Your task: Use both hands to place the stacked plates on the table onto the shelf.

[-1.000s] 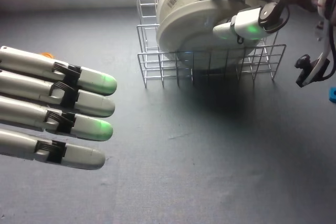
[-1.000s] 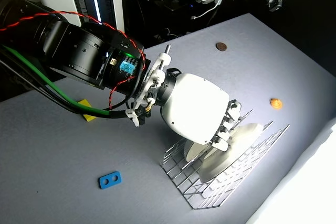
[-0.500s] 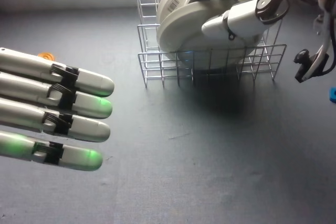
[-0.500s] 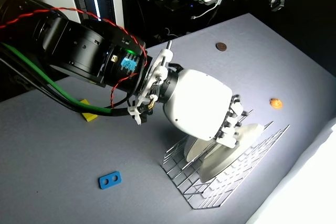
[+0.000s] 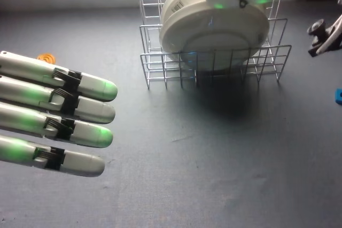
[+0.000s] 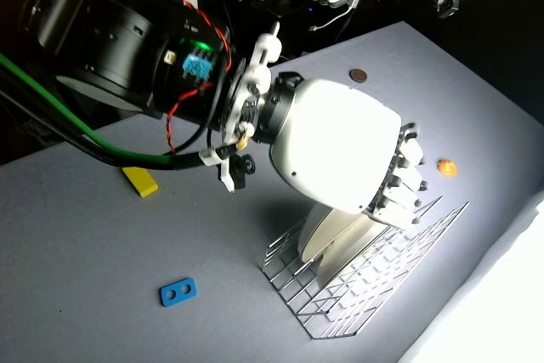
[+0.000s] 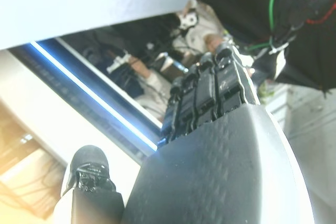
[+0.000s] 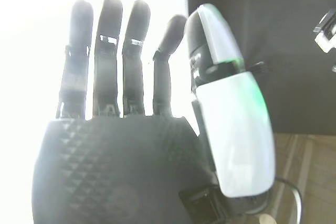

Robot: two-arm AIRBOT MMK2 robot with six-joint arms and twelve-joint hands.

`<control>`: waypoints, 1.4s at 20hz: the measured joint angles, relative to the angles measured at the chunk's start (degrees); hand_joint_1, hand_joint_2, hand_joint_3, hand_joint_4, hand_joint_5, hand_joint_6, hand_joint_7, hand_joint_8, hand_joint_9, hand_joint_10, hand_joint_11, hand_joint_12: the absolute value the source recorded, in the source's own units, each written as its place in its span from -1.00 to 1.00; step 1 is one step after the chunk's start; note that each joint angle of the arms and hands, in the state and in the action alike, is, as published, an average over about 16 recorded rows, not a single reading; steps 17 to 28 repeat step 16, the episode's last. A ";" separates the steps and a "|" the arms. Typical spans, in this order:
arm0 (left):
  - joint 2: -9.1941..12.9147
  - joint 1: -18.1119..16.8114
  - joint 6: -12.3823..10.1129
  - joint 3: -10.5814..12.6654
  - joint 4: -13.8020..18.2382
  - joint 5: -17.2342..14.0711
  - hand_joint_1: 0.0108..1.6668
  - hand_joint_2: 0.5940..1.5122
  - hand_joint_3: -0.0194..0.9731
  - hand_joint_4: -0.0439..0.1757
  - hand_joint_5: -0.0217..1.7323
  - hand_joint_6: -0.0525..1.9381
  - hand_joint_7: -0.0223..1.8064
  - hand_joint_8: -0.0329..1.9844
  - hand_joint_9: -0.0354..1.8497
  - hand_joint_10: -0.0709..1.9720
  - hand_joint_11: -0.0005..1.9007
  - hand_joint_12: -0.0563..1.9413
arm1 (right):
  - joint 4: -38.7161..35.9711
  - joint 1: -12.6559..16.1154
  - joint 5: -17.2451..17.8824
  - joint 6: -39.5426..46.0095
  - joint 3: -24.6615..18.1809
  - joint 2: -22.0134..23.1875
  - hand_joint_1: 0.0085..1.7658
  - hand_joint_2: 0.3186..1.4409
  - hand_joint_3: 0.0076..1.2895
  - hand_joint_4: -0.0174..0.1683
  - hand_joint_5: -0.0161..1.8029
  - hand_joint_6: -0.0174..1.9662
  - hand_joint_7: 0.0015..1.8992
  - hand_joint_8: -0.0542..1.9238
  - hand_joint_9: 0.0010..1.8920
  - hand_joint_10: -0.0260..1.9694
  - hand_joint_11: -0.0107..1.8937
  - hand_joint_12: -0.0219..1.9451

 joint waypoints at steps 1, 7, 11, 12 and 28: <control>0.00 -0.01 0.02 0.00 0.01 0.01 -1.00 0.16 -0.95 -0.58 -0.95 -0.94 -0.95 -0.97 -0.94 -0.92 -0.98 -0.94 | -1.36 0.21 0.06 -0.10 -0.82 0.68 0.07 0.41 -1.00 -0.79 -0.36 -0.22 -0.44 0.00 -0.50 0.08 -0.66 0.51; -0.01 -0.09 0.09 0.00 0.06 0.13 -1.00 0.26 -0.95 -0.58 -0.78 -0.80 -0.75 -0.76 -0.79 -0.60 -0.89 -0.51 | -9.70 -0.89 1.30 -1.70 -7.89 6.08 -0.03 0.35 -1.00 -0.81 -0.36 -0.08 -0.36 0.14 -0.40 0.24 -0.55 0.60; -0.01 -0.13 0.11 0.00 0.02 0.20 -0.99 0.34 -0.95 -0.58 -0.55 -0.47 -0.50 -0.42 -0.56 -0.25 -0.70 -0.14 | -14.75 -2.66 2.71 -2.84 -12.75 9.47 -0.13 0.33 -1.00 -0.80 -0.31 0.10 -0.29 0.32 -0.32 0.41 -0.43 0.69; -0.01 -0.14 0.11 0.00 0.02 0.22 -0.99 0.35 -0.95 -0.58 -0.52 -0.44 -0.46 -0.38 -0.54 -0.20 -0.68 -0.08 | -15.62 -3.01 2.95 -2.98 -13.54 10.00 -0.15 0.33 -1.00 -0.80 -0.30 0.14 -0.28 0.35 -0.31 0.44 -0.42 0.71; -0.01 -0.17 0.11 0.00 0.00 0.26 -0.99 0.43 -0.95 -0.59 -0.34 -0.22 -0.25 -0.14 -0.36 0.10 -0.55 0.28 | -17.36 -4.59 3.89 -3.84 -16.78 12.22 -0.24 0.34 -1.00 -0.80 -0.25 0.32 -0.22 0.56 -0.24 0.62 -0.33 0.81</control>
